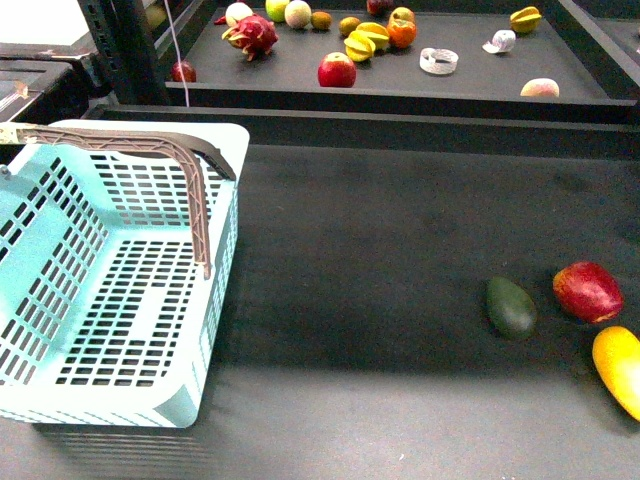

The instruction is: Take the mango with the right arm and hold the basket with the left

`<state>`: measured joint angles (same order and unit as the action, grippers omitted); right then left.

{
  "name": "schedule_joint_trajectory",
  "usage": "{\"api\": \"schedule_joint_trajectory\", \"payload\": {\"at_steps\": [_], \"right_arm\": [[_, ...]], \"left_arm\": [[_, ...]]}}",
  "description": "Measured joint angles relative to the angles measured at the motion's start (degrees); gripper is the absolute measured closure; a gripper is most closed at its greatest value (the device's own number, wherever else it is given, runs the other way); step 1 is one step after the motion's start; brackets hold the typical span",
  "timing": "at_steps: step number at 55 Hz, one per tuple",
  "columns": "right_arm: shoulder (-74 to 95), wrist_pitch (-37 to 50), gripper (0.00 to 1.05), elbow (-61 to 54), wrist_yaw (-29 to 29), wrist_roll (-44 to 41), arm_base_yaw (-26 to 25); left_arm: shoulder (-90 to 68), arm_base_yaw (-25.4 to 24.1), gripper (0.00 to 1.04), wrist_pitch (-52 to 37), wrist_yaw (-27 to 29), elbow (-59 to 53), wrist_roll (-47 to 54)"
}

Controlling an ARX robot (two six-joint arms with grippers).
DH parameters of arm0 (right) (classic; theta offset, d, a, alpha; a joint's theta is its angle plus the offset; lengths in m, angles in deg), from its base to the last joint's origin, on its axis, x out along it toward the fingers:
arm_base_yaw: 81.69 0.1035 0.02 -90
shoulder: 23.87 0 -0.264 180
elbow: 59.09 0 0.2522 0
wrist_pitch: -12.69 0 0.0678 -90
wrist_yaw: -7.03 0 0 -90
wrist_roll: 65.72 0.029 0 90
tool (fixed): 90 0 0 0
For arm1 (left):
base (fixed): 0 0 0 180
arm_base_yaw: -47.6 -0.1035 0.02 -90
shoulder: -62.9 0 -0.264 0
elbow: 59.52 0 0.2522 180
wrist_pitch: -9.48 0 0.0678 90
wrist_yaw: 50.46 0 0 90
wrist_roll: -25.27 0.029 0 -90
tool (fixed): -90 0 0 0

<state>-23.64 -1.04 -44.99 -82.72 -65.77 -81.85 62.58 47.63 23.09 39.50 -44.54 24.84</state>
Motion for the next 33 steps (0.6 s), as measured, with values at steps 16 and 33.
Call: {"api": "schedule_joint_trajectory", "payload": {"at_steps": [16, 33], "right_arm": [[0.00, 0.00, 0.08, 0.00, 0.00, 0.00, 0.00], [0.00, 0.00, 0.08, 0.00, 0.04, 0.00, 0.00]], "left_arm": [[0.07, 0.00, 0.56, 0.00, 0.02, 0.00, -0.02], [-2.69, 3.32, 0.09, 0.57, 11.08, 0.44, -4.57]]}}
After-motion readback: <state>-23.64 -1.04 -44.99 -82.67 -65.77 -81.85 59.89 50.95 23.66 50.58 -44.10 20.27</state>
